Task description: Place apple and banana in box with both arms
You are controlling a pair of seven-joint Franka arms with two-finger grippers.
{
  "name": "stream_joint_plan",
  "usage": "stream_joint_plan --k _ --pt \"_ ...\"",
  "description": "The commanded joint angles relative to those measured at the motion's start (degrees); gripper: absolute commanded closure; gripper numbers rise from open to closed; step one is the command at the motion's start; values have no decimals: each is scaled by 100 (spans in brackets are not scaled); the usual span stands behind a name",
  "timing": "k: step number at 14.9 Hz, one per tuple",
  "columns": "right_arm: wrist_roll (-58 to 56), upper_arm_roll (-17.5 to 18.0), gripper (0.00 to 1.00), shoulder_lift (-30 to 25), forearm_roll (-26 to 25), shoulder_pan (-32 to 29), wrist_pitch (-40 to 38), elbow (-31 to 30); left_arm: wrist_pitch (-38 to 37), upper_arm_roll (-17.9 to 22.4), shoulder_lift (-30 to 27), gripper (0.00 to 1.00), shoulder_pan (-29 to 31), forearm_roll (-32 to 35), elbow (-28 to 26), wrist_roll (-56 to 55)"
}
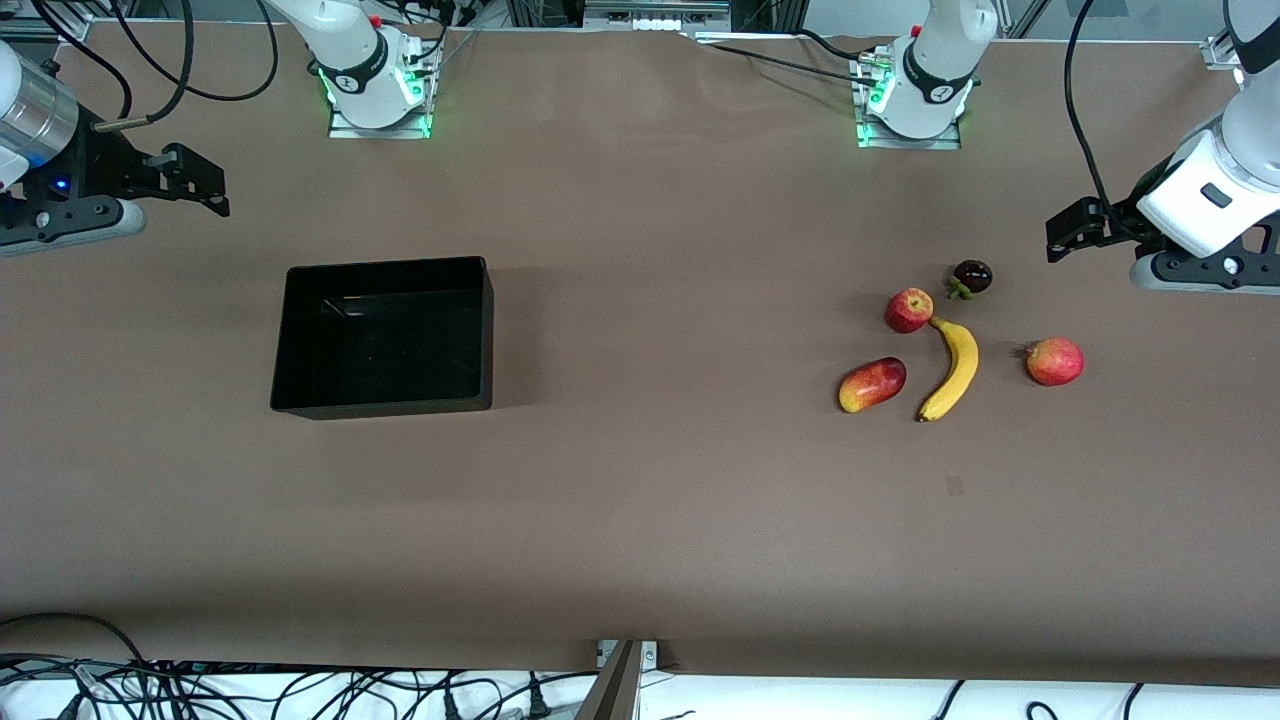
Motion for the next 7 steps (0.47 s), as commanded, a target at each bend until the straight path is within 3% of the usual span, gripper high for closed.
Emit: stream_joint_plan --k 1,7 --pt "-44 89 0 16 10 -95 -73 124 -77 -1 -76 0 11 98 -2 131" --pt "-88 80 0 33 -16 -104 -73 115 -77 -1 -76 0 11 98 -2 131"
